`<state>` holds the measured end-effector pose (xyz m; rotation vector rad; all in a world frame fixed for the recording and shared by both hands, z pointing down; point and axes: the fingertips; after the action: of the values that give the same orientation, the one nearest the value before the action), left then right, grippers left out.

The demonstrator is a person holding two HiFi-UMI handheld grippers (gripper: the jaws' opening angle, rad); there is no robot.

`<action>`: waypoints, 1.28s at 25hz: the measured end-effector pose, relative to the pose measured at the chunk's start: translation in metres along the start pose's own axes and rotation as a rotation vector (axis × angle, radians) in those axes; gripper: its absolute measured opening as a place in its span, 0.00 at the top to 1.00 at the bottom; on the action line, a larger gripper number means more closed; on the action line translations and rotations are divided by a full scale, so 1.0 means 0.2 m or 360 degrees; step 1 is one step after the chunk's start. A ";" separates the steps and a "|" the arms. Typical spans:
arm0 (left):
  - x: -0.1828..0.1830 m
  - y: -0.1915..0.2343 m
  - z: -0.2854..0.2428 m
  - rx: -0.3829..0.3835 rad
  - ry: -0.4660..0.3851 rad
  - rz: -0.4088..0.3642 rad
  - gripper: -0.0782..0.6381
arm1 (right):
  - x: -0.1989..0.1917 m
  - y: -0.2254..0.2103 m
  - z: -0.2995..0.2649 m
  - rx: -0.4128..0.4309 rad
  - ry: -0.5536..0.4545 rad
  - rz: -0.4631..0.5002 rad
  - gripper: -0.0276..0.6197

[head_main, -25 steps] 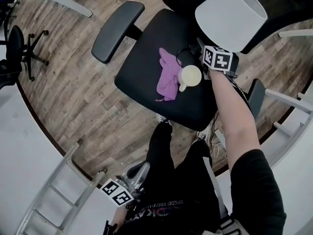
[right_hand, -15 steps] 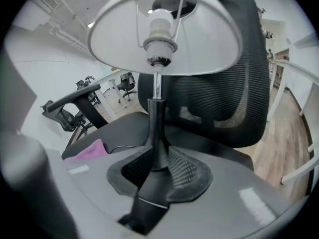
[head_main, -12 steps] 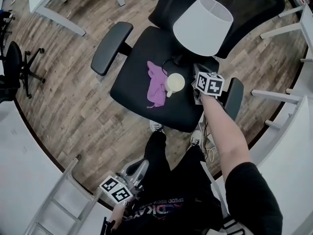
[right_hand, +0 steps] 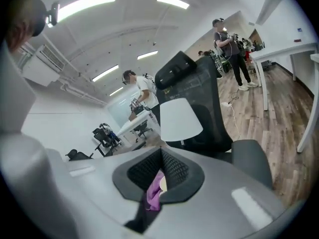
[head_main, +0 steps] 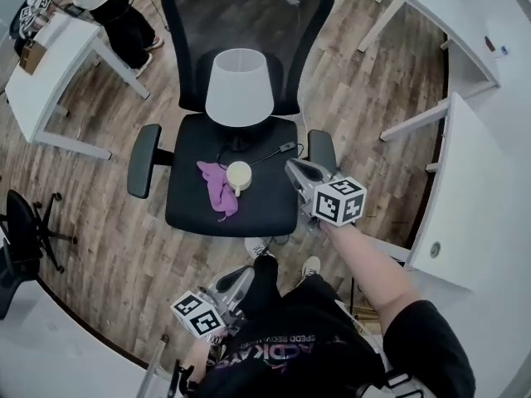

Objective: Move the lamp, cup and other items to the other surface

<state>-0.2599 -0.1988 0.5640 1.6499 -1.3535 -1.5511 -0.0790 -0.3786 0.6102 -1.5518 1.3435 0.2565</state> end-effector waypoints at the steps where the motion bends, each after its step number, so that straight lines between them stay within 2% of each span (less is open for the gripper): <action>1: -0.01 -0.05 -0.04 -0.0045 0.0044 -0.0023 0.89 | 0.00 0.02 0.10 0.0012 -0.0027 -0.0011 0.96; 5: -0.09 -0.28 -0.23 -0.0246 0.0242 -0.0169 0.89 | -0.04 0.07 0.57 0.0052 -0.0151 -0.0077 0.96; 9: -0.22 -0.51 -0.42 -0.0449 0.0461 -0.0335 0.89 | -0.12 0.09 1.04 0.0025 -0.0316 -0.0091 0.95; 14: -0.59 -0.87 -0.57 -0.0653 0.0715 -0.0443 0.89 | -0.32 0.19 1.69 -0.0041 -0.0480 -0.0137 0.95; 19: -0.99 -1.19 -0.60 -0.0837 0.0903 -0.0543 0.88 | -0.62 0.31 2.22 -0.0191 -0.0568 -0.0172 0.95; 26: -1.29 -1.39 -0.51 -0.0928 0.1063 -0.0667 0.88 | -1.01 0.45 2.56 -0.0273 -0.0646 -0.0358 0.95; 32: -1.39 -1.46 -0.43 -0.1022 0.1185 -0.0768 0.88 | -1.11 0.54 2.69 -0.0359 -0.0780 -0.0442 0.95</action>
<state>-0.0463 0.1363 0.4527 1.8767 -0.0575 -1.1923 -0.0133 0.1917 0.4643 -1.6996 0.7277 0.5868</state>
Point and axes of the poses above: the fingertips, and each gripper's own axes: z backward along the fingers, y to its left, x out of its top
